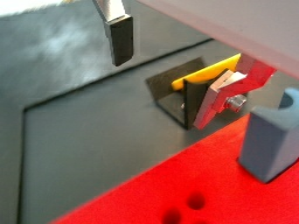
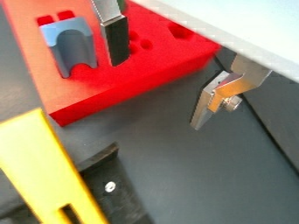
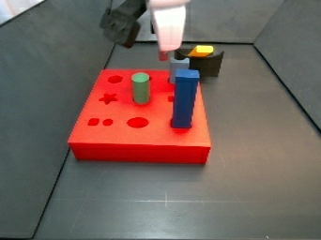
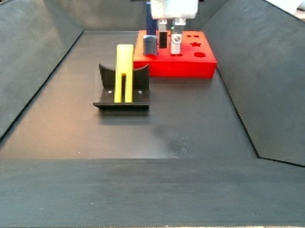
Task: Pick up the square-circle object. Move up. Rotate the square-circle object. Place the square-circle object on the fixture. Regrasp the square-circle object. Move to above the board. Insert the square-circle object.
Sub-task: Regrasp the square-circle object.
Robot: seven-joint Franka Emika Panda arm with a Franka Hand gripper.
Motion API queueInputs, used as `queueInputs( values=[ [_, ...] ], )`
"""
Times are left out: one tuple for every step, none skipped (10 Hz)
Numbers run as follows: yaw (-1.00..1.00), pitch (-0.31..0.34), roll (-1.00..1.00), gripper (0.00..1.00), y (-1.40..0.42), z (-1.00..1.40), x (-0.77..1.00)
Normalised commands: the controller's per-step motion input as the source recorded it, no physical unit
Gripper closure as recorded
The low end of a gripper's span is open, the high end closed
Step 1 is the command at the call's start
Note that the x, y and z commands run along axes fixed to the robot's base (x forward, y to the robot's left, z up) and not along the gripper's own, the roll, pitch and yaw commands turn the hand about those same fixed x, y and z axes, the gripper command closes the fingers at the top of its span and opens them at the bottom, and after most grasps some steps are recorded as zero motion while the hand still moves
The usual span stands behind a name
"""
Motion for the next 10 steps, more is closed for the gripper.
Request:
queueInputs(
  values=[
    [-0.99,-0.201,0.79,0.00,-0.01,-0.01,-0.05],
    [-0.64,0.003,0.51,0.00,0.00,-0.01,-0.04],
    [-0.52,0.075,0.42,0.00,0.00,-0.01,-0.04],
    [-0.31,0.175,0.29,0.00,0.00,0.01,-0.03],
    [-0.21,0.208,0.23,0.00,-0.01,0.01,-0.02],
    [-0.11,0.205,0.17,0.00,-0.01,0.01,0.00],
    [-0.14,0.243,0.20,0.00,0.00,0.01,1.00],
    [-0.07,0.238,0.17,0.00,0.00,-0.01,1.00],
    [-0.02,0.244,0.15,0.00,-0.01,-0.02,1.00],
    [0.03,0.231,0.12,0.00,-0.02,-0.01,1.00]
  ],
)
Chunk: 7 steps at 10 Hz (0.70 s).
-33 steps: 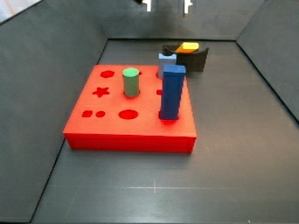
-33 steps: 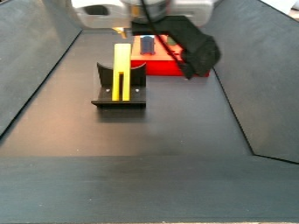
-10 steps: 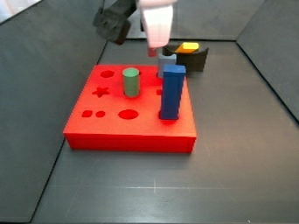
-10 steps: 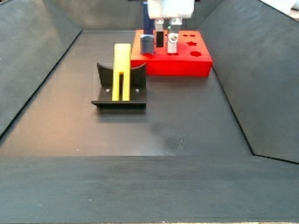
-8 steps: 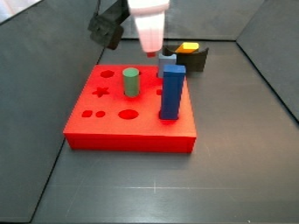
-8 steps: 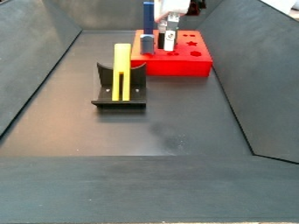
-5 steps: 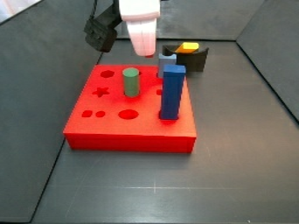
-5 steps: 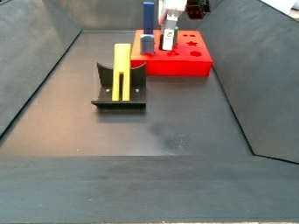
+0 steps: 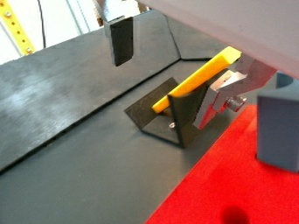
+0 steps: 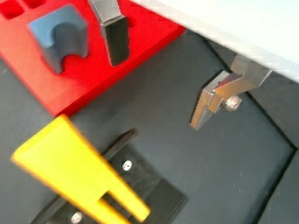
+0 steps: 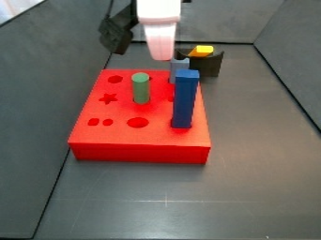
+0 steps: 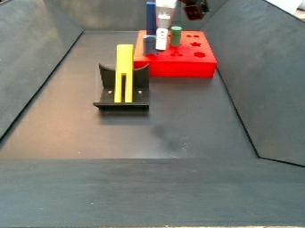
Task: Pick up the square-circle object. Move up. Rotate the square-circle object. Place the square-circle object on the fixture. Regrasp the square-circle object. Move to above the board. Insert the square-circle object.
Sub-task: Regrasp the square-circle object.
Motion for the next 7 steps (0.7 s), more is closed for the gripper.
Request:
queueInputs(
  values=[
    [0.05,0.227,0.10,0.00,-0.02,-0.01,1.00],
    [0.07,0.214,0.06,0.00,-0.02,-0.01,1.00],
    [0.08,0.203,0.03,0.00,-0.02,-0.01,1.00],
    [0.08,0.197,0.01,0.00,-0.02,0.00,1.00],
    [0.08,0.196,0.00,0.00,-0.02,0.00,1.00],
    [0.08,0.205,0.00,0.00,-0.03,0.00,1.00],
    [0.08,0.208,-0.01,0.00,-0.03,0.00,0.94]
  ],
)
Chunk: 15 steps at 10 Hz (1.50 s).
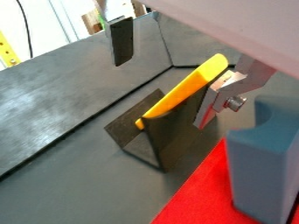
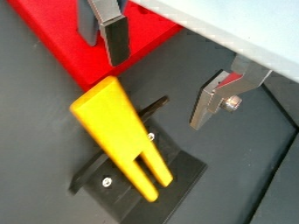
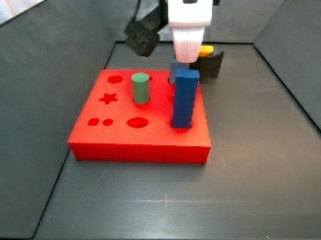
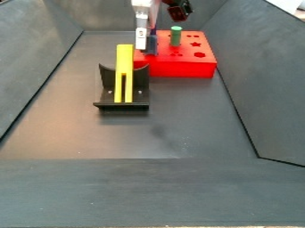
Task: Pick up the square-circle object. Move up. Rotate the square-circle object. Place the square-circle object on the fixture. Regrasp the square-circle object. Move to above the board. Insert the square-circle object.
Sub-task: Regrasp the square-circle object, then move to above the board.
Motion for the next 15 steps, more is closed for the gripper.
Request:
queueInputs(
  values=[
    [0.08,0.210,-0.02,0.00,-0.02,0.00,0.83],
    [0.08,0.212,-0.02,0.00,-0.02,0.00,0.78],
    [0.08,0.212,-0.01,0.00,-0.02,0.00,0.68],
    [0.09,0.205,-0.01,0.00,-0.02,0.00,0.58],
    [0.09,0.210,-0.01,0.00,-0.02,0.00,0.51],
    [0.08,0.213,-0.01,0.00,-0.02,0.00,0.46],
    [0.08,0.223,-0.01,0.00,-0.02,0.01,0.37],
    [0.08,0.231,-0.01,0.00,-0.02,0.00,0.31],
    [0.08,0.233,-0.02,0.00,-0.02,0.00,0.24],
    [0.09,0.227,-0.02,0.00,-0.02,0.00,0.19],
    [0.09,0.216,-0.01,0.00,-0.02,-0.01,0.12],
    [0.09,0.209,-0.01,0.00,-0.02,0.00,0.09],
    [0.00,0.000,0.00,1.00,0.50,0.17,0.00],
    [-0.06,0.316,-0.09,1.00,0.19,1.00,0.13],
    [-0.06,0.324,-0.10,1.00,0.18,1.00,0.13]
  ],
)
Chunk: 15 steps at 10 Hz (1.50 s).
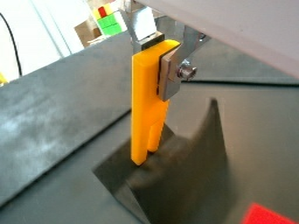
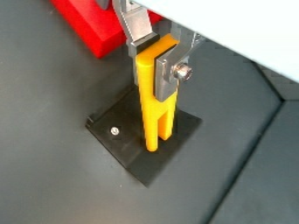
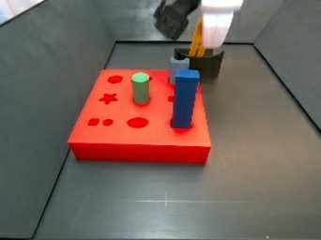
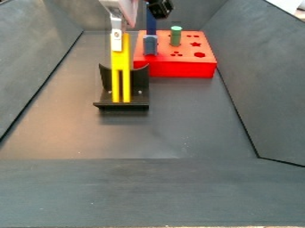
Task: Pick up the square-circle object. Move up. Rotate the square-circle object. Place the square-circle object on the fixture. Regrasp the square-circle object. Move to above the board. Insert the square-circle object.
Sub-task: Move to above the board.
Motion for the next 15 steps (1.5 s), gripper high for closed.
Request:
queueInputs(
  values=[
    [-0.01,0.340,-0.10,1.00,0.17,1.00,0.13],
    [0.05,0.321,-0.06,1.00,0.15,1.00,0.13],
    [0.07,0.296,-0.05,1.00,0.14,1.00,0.13],
    [0.10,0.239,-0.05,1.00,0.13,1.00,0.12],
    [0.11,0.201,-0.06,1.00,0.13,1.00,0.12],
    [0.11,0.167,-0.07,1.00,0.12,1.00,0.11],
    [0.10,0.137,-0.08,1.00,0.11,1.00,0.11],
    [0.09,0.124,-0.09,1.00,0.10,1.00,0.10],
    [0.07,0.112,-0.09,1.00,0.09,1.00,0.10],
    [0.06,0.115,-0.09,1.00,0.08,1.00,0.09],
    [0.05,0.116,-0.10,1.00,0.07,1.00,0.09],
    [0.04,0.120,-0.10,1.00,0.05,0.94,0.08],
    [0.04,0.124,-0.10,1.00,0.04,0.79,0.06],
    [0.04,0.126,-0.10,1.00,0.02,0.58,0.04],
    [0.03,0.130,-0.10,1.00,0.01,0.43,0.03]
  ],
)
